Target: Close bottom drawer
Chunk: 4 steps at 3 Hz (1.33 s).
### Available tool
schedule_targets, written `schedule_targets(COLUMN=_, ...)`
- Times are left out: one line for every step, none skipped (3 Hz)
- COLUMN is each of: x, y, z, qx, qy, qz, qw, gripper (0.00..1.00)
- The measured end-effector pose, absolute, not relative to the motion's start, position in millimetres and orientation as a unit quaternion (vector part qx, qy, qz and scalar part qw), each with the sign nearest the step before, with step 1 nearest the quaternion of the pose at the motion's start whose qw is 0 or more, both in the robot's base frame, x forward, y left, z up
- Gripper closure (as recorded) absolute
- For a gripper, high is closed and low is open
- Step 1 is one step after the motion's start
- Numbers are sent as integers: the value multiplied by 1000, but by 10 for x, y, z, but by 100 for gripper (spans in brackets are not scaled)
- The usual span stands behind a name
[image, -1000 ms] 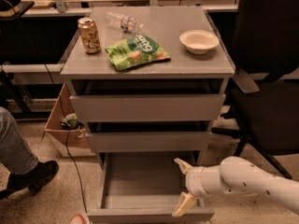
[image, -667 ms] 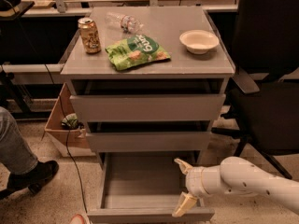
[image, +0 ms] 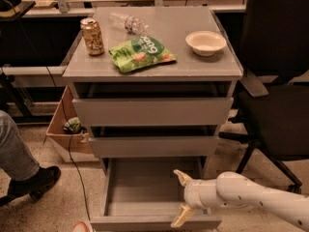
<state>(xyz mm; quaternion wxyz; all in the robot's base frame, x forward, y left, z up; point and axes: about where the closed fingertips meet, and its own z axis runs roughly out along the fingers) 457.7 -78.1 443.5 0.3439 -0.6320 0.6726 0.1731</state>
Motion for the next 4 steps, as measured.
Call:
schedule_targets(x=4654, y=-820, z=3911, qx=-637, qy=683, qz=154, qw=322, gripper=2)
schedule_targets(x=4664, y=-880, z=3573, qx=-636, qy=691, qz=147, qw=310, gripper=25)
schedule_targets(x=4610, y=-927, z=3318, qx=-641, qy=696, qz=138, qw=295, gripper=48)
schedule_targets(x=4454, y=-982, z=3035, qx=-638, qy=699, qz=133, qw=296, gripper=79)
